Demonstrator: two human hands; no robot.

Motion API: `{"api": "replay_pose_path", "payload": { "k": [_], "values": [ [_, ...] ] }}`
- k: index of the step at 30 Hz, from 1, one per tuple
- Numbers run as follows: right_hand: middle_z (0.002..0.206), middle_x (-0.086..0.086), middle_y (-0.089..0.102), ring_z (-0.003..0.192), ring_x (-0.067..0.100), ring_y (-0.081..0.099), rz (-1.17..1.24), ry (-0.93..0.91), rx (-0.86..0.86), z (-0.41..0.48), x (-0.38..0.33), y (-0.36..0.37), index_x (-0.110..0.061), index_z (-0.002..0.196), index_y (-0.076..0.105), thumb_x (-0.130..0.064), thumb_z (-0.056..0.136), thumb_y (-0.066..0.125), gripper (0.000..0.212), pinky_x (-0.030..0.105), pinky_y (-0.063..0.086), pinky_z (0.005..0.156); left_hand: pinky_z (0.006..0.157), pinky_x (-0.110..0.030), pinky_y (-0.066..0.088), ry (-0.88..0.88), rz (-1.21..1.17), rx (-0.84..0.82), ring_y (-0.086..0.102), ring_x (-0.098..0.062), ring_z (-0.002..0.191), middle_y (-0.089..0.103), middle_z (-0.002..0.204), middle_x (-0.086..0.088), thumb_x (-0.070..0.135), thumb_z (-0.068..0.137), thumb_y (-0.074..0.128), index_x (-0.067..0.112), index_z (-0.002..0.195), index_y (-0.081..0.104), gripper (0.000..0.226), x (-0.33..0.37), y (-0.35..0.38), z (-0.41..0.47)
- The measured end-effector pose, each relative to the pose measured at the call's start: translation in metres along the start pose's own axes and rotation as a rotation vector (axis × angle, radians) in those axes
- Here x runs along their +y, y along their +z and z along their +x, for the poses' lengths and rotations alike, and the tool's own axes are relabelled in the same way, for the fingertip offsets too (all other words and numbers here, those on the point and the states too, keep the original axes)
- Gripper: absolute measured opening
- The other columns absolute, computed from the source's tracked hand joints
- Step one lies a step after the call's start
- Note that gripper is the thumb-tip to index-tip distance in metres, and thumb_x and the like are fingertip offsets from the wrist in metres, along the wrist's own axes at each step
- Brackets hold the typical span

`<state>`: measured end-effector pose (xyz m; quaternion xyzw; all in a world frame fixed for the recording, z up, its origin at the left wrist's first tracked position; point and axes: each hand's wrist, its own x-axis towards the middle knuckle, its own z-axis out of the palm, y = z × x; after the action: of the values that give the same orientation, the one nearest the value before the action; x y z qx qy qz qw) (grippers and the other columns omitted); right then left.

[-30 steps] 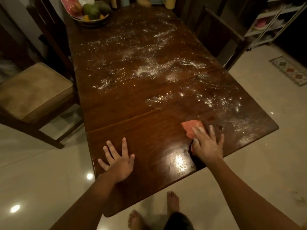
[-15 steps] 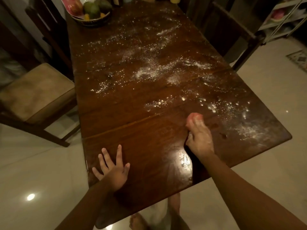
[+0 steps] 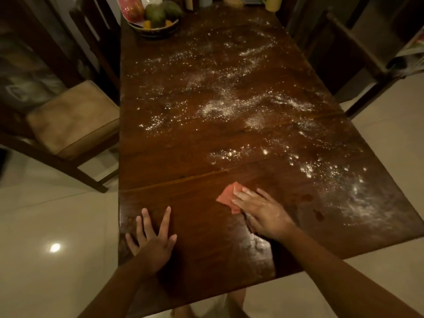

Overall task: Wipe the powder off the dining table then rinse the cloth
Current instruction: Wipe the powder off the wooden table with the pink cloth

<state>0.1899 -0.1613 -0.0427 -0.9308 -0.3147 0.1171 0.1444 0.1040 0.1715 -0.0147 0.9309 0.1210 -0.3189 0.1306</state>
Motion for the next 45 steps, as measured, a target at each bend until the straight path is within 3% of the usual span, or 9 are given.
{"api": "replay_pose_path", "payload": {
  "k": [6, 13, 19, 25, 31, 34, 37, 42, 45],
  "values": [
    [0.164, -0.002, 0.028, 0.154, 0.018, 0.014, 0.107, 0.665, 0.302, 0.05, 0.01, -0.018, -0.026, 0.154, 0.035, -0.014, 0.098, 0.044, 0.058, 0.046, 0.008, 0.126, 0.114, -0.064, -0.011, -0.02, -0.004, -0.008, -0.035, -0.035, 0.144, -0.046, 0.152, -0.008, 0.062, 0.1, 0.022, 0.055, 0.141, -0.031, 0.067, -0.001, 0.0, 0.001],
    [0.161, -0.014, 0.027, 0.152, 0.008, 0.013, 0.023, -0.193, -0.02, 0.062, 0.018, -0.012, -0.037, 0.15, 0.04, -0.015, 0.093, 0.049, 0.061, 0.039, 0.004, 0.125, 0.114, -0.063, -0.012, -0.044, -0.016, -0.02, -0.034, -0.033, 0.144, -0.045, 0.153, -0.006, 0.064, 0.098, 0.023, 0.056, 0.14, -0.031, 0.068, 0.001, 0.0, 0.0],
    [0.164, -0.003, 0.028, 0.154, 0.017, 0.012, 0.126, 0.605, 0.297, 0.094, 0.032, -0.035, -0.025, 0.153, 0.038, -0.01, 0.097, 0.046, 0.058, 0.047, 0.004, 0.125, 0.114, -0.063, -0.012, -0.058, -0.035, -0.019, -0.035, -0.032, 0.144, -0.046, 0.153, -0.005, 0.063, 0.098, 0.025, 0.058, 0.137, -0.031, 0.068, 0.002, -0.001, 0.0],
    [0.164, -0.01, 0.023, 0.151, 0.004, 0.003, 0.097, -0.058, -0.077, 0.122, 0.013, -0.041, -0.032, 0.154, 0.035, -0.007, 0.097, 0.047, 0.063, 0.043, -0.005, 0.125, 0.113, -0.064, -0.014, -0.058, -0.048, -0.042, -0.039, -0.029, 0.141, -0.048, 0.151, -0.004, 0.062, 0.099, 0.027, 0.06, 0.135, -0.032, 0.069, 0.001, 0.0, 0.001],
    [0.165, -0.005, 0.025, 0.155, 0.016, 0.007, 0.097, 0.441, 0.218, 0.145, 0.01, -0.036, -0.027, 0.155, 0.032, -0.009, 0.096, 0.043, 0.063, 0.049, -0.001, 0.125, 0.112, -0.063, -0.018, -0.046, -0.071, -0.068, -0.045, -0.019, 0.13, -0.059, 0.133, 0.003, 0.059, 0.1, 0.029, 0.062, 0.136, -0.031, 0.071, -0.001, -0.002, 0.002],
    [0.16, -0.004, 0.036, 0.153, 0.017, 0.016, 0.204, 0.107, 0.133, 0.144, -0.014, -0.023, -0.027, 0.15, 0.044, 0.001, 0.09, 0.047, 0.067, 0.05, 0.012, 0.125, 0.112, -0.063, -0.018, -0.047, -0.067, -0.07, -0.044, -0.019, 0.13, -0.06, 0.133, 0.003, 0.061, 0.099, 0.029, 0.063, 0.135, -0.032, 0.071, -0.001, -0.003, 0.002],
    [0.156, -0.018, 0.034, 0.151, 0.006, 0.013, 0.19, -0.209, -0.115, 0.138, 0.013, -0.03, -0.035, 0.143, 0.053, -0.011, 0.089, 0.048, 0.059, 0.05, -0.002, 0.125, 0.112, -0.063, -0.017, -0.049, -0.078, -0.083, -0.044, -0.019, 0.13, -0.058, 0.137, 0.002, 0.06, 0.1, 0.029, 0.063, 0.135, -0.032, 0.071, 0.0, -0.004, 0.001],
    [0.165, -0.014, 0.02, 0.155, 0.019, -0.002, 0.127, 0.39, 0.118, 0.16, 0.006, -0.039, -0.037, 0.154, 0.032, -0.029, 0.099, 0.041, 0.056, 0.059, -0.016, 0.118, 0.111, -0.064, -0.018, -0.026, -0.086, -0.104, -0.046, -0.02, 0.129, -0.062, 0.131, 0.004, 0.061, 0.099, 0.03, 0.064, 0.133, -0.033, 0.071, -0.001, -0.008, 0.0],
    [0.166, -0.008, 0.02, 0.155, 0.021, -0.005, 0.123, 0.213, 0.105, 0.161, -0.034, -0.025, -0.038, 0.156, 0.026, -0.026, 0.097, 0.043, 0.062, 0.054, -0.008, 0.123, 0.111, -0.064, -0.018, -0.02, -0.094, -0.112, -0.046, -0.02, 0.129, -0.063, 0.13, 0.004, 0.062, 0.099, 0.029, 0.064, 0.133, -0.033, 0.071, -0.002, -0.008, 0.001]
  ]
}}
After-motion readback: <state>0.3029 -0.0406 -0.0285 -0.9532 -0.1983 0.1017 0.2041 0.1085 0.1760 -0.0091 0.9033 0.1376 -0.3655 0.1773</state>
